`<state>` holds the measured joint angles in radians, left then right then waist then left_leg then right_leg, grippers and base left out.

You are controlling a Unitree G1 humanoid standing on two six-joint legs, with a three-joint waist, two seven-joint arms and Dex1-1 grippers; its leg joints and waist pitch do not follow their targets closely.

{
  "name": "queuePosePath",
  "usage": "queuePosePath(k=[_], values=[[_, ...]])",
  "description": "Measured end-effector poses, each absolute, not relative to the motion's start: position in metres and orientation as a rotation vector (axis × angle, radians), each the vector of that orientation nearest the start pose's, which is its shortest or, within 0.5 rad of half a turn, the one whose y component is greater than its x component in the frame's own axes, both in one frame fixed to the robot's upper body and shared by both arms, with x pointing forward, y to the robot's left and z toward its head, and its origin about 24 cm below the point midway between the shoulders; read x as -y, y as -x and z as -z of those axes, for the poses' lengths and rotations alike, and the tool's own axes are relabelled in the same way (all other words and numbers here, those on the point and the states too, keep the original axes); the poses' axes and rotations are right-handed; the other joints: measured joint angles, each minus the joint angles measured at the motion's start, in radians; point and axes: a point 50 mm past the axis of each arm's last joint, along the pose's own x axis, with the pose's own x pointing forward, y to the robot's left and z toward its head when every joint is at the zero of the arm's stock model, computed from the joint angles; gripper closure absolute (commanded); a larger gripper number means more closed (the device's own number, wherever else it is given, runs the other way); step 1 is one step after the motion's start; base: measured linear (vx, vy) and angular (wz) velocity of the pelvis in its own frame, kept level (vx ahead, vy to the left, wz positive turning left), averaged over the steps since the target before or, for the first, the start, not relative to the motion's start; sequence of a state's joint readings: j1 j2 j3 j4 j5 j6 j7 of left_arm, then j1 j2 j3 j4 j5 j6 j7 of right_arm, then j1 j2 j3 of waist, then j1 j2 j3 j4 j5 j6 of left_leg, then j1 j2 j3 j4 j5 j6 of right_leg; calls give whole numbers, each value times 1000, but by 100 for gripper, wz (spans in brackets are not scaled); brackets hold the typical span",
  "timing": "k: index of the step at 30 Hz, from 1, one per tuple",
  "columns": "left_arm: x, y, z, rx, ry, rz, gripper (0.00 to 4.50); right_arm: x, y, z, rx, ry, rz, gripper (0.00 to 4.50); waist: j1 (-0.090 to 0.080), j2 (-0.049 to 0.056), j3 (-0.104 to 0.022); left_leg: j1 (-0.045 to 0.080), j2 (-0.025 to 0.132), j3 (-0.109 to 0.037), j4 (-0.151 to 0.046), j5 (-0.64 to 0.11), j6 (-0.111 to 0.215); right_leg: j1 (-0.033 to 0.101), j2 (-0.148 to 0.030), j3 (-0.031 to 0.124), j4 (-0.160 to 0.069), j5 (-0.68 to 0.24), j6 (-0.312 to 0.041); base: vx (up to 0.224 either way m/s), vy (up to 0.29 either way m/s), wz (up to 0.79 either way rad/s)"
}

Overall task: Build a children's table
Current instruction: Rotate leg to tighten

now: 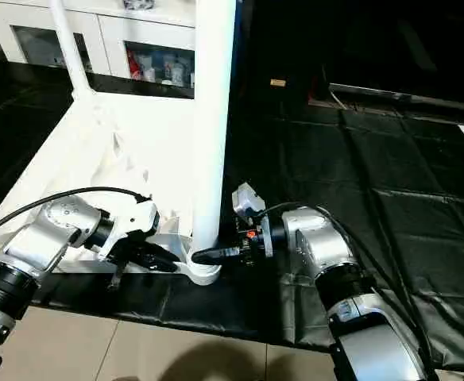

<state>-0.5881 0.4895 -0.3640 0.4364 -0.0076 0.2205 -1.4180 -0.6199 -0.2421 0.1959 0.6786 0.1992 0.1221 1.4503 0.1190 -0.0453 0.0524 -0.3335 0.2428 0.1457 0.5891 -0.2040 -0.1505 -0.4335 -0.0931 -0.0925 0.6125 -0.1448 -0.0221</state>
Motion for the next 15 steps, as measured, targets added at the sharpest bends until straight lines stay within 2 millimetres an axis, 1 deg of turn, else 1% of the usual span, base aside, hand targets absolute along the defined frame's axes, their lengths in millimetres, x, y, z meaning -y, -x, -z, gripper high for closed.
queuePosePath(k=[3, 5, 7, 11, 14, 15], values=[[-145, -305, -66, -593, -419, 1467, 450, 106, -309, -56, -300, -13, -1521, 244, -5, 0, 0, 1, 0, 0, 0, 0, 0, 1, 0, 1, 0, -1, 2, 0, 0, 0], [-146, -309, -65, -599, -384, 1385, 450, 103, -312, -54, -291, -19, -1416, 246, -12, 0, 0, 2, 0, 0, 0, 0, 0, 1, 0, 1, 0, -1, 3, 0, 0, 0], [-145, -312, -64, -598, -361, 1320, 450, 99, -316, -54, -290, -22, -1330, 249, -30, -1, -1, 3, 0, -1, 0, 0, -1, 0, 1, 0, 0, -1, 3, 0, 0, 0], [-137, -322, -59, -583, -281, 1146, 450, 90, -328, -54, -307, -26, -1092, 251, -63, -1, -1, 5, -1, -3, 2, 0, -1, -1, 1, -4, -3, -1, 4, 0, 0, 0], [-131, -326, -57, -573, -238, 1052, 450, 82, -336, -56, -315, -28, -961, 252, -81, -1, -1, 5, -1, -6, 2, 0, -1, -1, 1, -8, -9, -1, 4, 0, 0, 0], [-127, -329, -56, -566, -217, 996, 450, 77, -340, -57, -318, -37, -893, 252, -86, -1, -1, 4, -1, -7, 2, 0, -1, -1, 1, -11, -13, -1, 4, 0, 0, 0]])
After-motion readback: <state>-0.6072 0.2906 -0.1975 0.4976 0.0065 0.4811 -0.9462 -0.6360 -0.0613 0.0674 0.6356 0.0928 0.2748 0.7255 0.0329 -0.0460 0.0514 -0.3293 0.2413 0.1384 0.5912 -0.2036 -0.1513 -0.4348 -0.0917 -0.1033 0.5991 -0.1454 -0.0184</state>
